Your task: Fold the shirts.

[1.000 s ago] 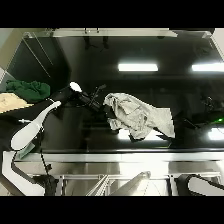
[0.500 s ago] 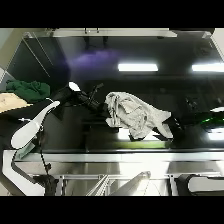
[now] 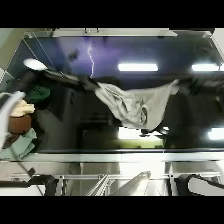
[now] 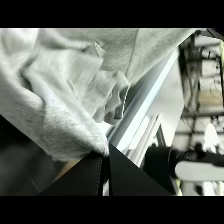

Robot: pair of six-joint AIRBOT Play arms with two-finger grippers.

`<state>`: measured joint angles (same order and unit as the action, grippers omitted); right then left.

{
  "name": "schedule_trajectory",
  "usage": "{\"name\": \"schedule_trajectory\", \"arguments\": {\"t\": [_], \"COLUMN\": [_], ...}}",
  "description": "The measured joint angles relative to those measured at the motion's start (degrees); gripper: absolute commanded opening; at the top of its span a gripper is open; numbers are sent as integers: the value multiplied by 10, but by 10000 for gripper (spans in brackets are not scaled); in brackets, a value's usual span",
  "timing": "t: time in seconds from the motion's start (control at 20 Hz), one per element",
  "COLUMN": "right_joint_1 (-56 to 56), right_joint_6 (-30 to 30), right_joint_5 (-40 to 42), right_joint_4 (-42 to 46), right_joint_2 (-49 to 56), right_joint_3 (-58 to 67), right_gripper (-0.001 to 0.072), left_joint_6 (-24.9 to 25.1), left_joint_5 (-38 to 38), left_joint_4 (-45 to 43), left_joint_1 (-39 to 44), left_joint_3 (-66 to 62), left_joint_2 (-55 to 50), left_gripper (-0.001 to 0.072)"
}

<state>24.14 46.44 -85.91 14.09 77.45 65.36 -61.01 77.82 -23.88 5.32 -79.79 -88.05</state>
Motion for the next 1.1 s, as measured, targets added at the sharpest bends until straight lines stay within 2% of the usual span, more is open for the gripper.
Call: {"name": "schedule_trajectory", "arguments": {"t": [0.25,0.5,0.7,0.85,0.95,1.0,1.05,1.1], "right_joint_1": [0,1,-14,-73,-124,-147,-164,-175], "right_joint_6": [4,4,29,59,66,70,78,87], "right_joint_5": [51,137,146,132,126,128,133,139], "right_joint_4": [-56,8,42,90,121,141,161,176], "right_joint_2": [-178,-317,-290,-200,-126,-83,-40,3], "right_joint_3": [204,282,289,258,226,211,201,194], "right_gripper": [9,9,9,10,10,18,259,623], "left_joint_6": [-15,-19,-29,-25,5,20,34,43], "left_joint_5": [15,-3,-7,-6,-9,-13,-21,-30], "left_joint_4": [11,-22,-55,-60,-66,-68,-66,-65], "left_joint_1": [-87,-175,-222,-217,-196,-185,-173,-165], "left_joint_3": [-148,-230,-154,-48,15,40,63,81], "left_joint_2": [202,374,420,381,327,296,258,222], "left_gripper": [12,14,14,18,20,91,380,720]}}
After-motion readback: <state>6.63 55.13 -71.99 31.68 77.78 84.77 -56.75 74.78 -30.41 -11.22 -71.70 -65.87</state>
